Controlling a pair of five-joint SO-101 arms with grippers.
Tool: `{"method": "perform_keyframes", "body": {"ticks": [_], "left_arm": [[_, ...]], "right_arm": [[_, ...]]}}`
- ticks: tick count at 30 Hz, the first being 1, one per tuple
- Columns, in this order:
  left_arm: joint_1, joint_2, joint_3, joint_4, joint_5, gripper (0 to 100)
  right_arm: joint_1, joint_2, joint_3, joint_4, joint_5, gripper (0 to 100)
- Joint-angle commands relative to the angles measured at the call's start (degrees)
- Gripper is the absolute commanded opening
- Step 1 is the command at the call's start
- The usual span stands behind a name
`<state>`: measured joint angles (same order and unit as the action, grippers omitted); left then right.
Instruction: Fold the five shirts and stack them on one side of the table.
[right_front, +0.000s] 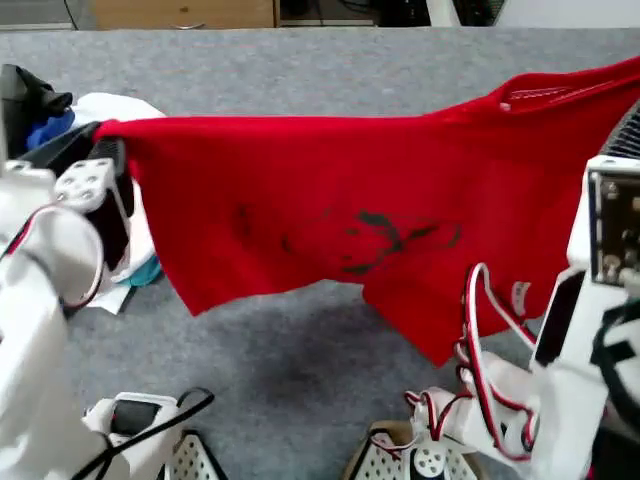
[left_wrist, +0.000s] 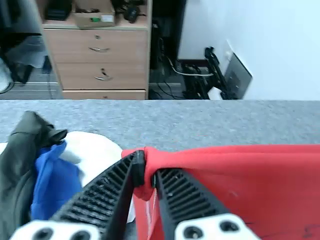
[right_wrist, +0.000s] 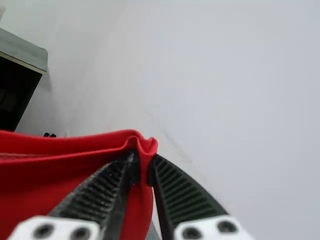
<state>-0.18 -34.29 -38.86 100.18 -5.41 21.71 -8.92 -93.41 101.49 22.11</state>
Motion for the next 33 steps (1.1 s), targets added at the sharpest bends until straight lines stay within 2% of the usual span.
{"method": "perform_keyframes", "body": {"ticks": [1, 11, 18, 26, 30, 33], "left_arm": [[-3.3, -3.4, 2.9, 0.6, 0.3, 2], [-3.8, -17.1, 9.9, 0.6, -1.8, 2], [-3.3, -19.7, 14.8, 0.1, -1.4, 2], [-2.9, -17.8, 43.0, -27.0, -0.3, 2], [2.6, -17.9, 58.8, -45.0, -0.5, 2], [3.2, -17.7, 67.7, -58.7, -0.5, 2]], "right_arm": [[1.2, -2.6, -0.1, 0.9, -0.4, 0.2], [4.5, -16.3, 15.6, 0.5, 1.6, 0.2], [5.5, -24.0, 23.3, -2.3, 1.7, 0.2], [5.2, -24.0, 38.2, -9.2, 1.6, 0.2], [5.1, -23.7, 52.4, -17.0, 1.6, 0.2], [5.1, -23.5, 63.6, -24.9, 1.7, 0.2]]}}
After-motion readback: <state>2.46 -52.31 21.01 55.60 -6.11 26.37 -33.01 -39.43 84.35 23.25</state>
